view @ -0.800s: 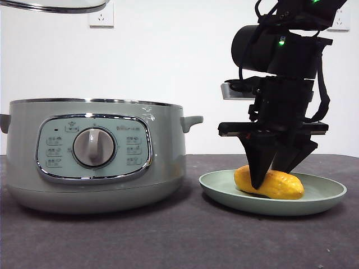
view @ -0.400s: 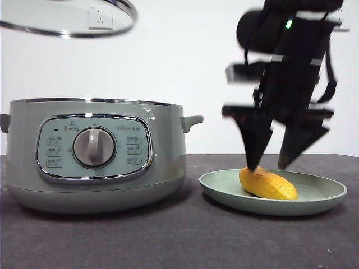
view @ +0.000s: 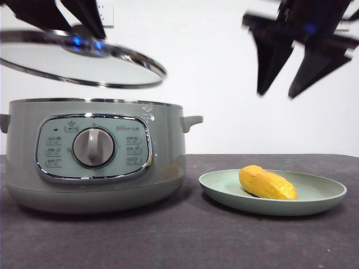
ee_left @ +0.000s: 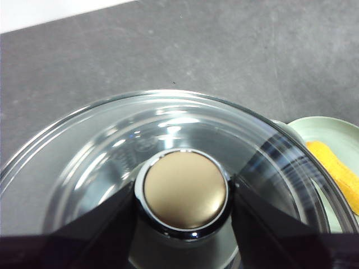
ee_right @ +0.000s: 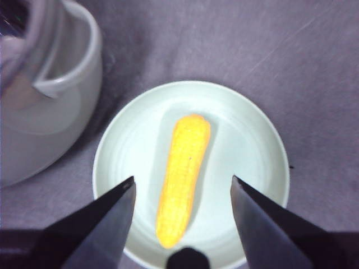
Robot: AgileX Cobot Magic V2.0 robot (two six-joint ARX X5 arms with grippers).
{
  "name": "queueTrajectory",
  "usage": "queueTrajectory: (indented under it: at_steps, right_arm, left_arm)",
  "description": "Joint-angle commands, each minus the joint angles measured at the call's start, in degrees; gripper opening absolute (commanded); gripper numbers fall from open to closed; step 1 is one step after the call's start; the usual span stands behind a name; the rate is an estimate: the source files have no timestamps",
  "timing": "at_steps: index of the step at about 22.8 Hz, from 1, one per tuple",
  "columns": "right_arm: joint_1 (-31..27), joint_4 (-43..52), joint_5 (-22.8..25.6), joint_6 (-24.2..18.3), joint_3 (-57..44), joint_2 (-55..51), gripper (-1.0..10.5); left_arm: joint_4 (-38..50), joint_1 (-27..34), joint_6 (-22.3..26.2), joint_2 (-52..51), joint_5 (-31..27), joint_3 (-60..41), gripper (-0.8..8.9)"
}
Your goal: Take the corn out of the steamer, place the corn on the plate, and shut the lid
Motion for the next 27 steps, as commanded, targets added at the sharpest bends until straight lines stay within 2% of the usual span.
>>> queueTrajectory:
  at_steps: [1,7,10,16,18,19,22,23,27]
  right_arm:
    - [0.0,-1.7,0.2,0.5,-0.5,-2.9,2.8]
    - [0.0,-5.7,0.5,0.5,-0.4,-10.3,2.8]
    - [0.0,-6.6,4.8,0.5,-0.5,-11.8,2.8]
    - [0.0,-8.9,4.8,0.6,-0.5,-12.1,2.8]
    - [0.0,-9.3,4.8,0.6,-0.5,-12.1,2.8]
    - [0.0,-9.3,4.8,0.6,-0.5,-12.1,2.8]
    - [0.0,-9.8,4.8,0.6,-0.5,-12.3,2.8]
    - [0.0,-9.8,4.7,0.6,-0.5,-12.4,2.8]
    - [0.0,-10.3,4.7,0.6,-0.5,-12.4,2.8]
  left_arm:
    - [3.7,-0.8,-0.4,1.8,0.0,0.7,-0.09]
    - [4.8,-0.9,-0.4,7.1,-0.1,0.7,-0.09]
    - [3.7,-1.2,-0.4,8.0,0.0,0.7,-0.09]
    - [2.6,-2.0,-0.4,8.5,0.1,0.7,-0.01]
    - [2.4,-2.0,-1.7,9.2,0.6,0.7,0.04]
    - [2.0,-2.0,-1.9,9.3,1.8,0.7,0.48]
    - [1.5,-2.0,-1.9,9.4,3.0,0.7,4.10]
    - [1.3,-2.0,-1.9,9.4,3.0,0.7,4.50]
    - [1.9,-2.0,-2.0,9.0,2.9,0.8,4.48]
